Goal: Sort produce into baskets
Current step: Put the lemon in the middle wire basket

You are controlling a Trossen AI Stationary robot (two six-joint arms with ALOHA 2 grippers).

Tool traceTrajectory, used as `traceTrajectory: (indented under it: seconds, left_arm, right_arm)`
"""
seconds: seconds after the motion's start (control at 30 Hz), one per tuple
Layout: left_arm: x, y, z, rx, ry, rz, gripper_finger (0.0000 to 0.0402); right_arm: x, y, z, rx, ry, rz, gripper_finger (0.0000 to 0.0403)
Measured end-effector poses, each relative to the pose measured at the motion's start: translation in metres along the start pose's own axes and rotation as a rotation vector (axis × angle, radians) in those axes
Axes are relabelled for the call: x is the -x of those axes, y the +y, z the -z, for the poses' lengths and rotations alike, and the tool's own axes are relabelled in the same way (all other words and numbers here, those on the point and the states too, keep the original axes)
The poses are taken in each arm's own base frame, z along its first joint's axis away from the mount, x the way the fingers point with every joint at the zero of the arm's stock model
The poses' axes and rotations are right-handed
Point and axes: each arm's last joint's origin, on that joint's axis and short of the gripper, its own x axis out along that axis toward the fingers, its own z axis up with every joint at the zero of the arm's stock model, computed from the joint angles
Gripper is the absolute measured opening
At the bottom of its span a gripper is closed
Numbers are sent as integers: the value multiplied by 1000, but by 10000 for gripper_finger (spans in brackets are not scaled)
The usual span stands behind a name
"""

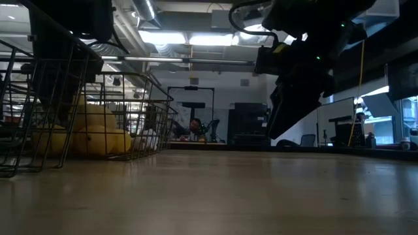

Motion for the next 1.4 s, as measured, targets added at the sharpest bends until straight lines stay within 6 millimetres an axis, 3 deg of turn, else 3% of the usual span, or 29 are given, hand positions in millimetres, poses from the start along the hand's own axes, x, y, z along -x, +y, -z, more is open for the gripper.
traceTrajectory:
  seconds: [0.2,0.43,0.7,0.93,1.2,1.4]
  left_arm:
    - [0,0,0,6,0,0,281]
    - [5,-1,0,-40,-9,13,289]
    - [41,-14,-12,-72,-90,139,290]
    - [63,-34,-21,-135,-277,317,290]
    - [77,-64,-25,-250,-569,542,290]
    - [77,-71,-26,-284,-627,579,290]
  right_arm:
    - [0,0,0,0,0,0,309]
    - [0,0,0,0,0,0,309]
    - [0,0,0,0,-3,0,309]
    - [1,0,0,11,4,0,309]
    - [28,4,-1,17,29,-92,309]
    - [59,24,12,44,70,-158,309]
